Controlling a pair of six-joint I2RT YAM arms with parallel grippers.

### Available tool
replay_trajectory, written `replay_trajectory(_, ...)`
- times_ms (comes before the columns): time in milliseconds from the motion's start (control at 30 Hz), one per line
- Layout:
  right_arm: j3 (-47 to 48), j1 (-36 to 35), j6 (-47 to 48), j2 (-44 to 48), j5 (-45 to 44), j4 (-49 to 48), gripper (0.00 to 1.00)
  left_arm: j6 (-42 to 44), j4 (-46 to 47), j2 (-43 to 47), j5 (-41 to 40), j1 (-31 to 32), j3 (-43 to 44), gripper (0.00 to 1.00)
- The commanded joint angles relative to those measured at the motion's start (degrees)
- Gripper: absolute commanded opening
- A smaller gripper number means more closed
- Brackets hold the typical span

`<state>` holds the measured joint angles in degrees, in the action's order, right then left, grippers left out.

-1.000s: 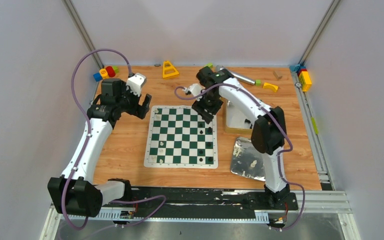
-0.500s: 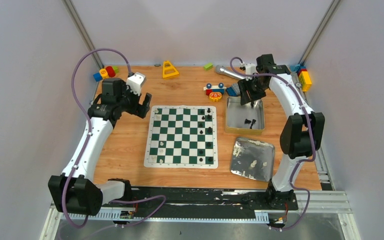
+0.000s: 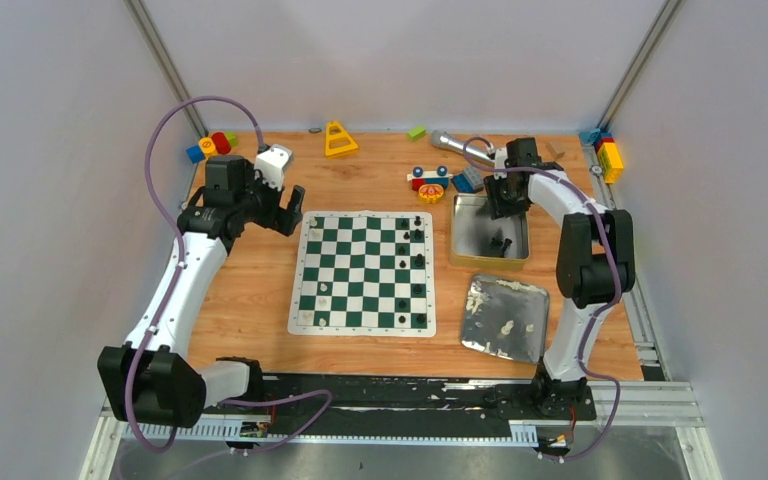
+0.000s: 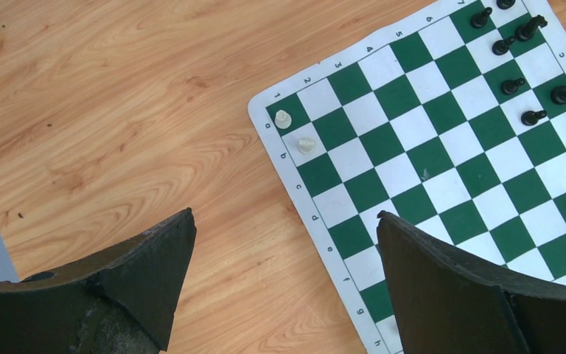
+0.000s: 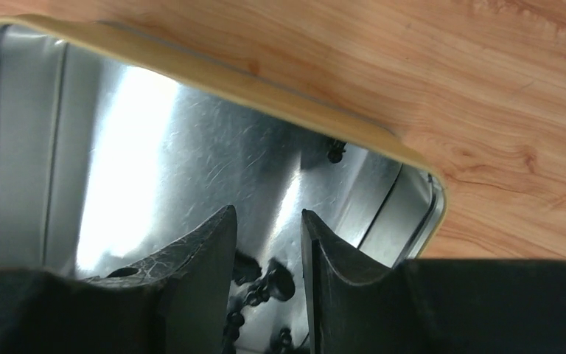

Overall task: Set up the chess pieces on the board
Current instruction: Pick up the chess piece from the storage box.

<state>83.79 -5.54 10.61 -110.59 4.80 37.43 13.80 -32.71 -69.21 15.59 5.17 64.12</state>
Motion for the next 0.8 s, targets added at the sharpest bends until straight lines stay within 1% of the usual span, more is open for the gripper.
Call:
replay_trajectory(0,-1.5,0.4,-1.8,-1.5,-6.3,-9.7,0.38,-1.1,2.6,1.4,1.4,-0.4,-0.4,1.00)
replay_trajectory(200,-2.9,0.6,-1.6,-2.4,-9.4,-13.3,0.38,-1.0,2.9,1.5,1.5,-0.4,-0.8,1.00)
replay_trajectory(467,-3.2,0.9,-2.0,-3.8,-9.8,-14.9,0.38,-1.0,3.2,1.5,1.8,-0.4,-0.9,1.00)
replay_trajectory(767,-2.4,1.1,-2.3,-5.6,-9.0,-15.4,0.33,-1.0,3.1,1.5,1.8,-0.4,-0.9,1.00)
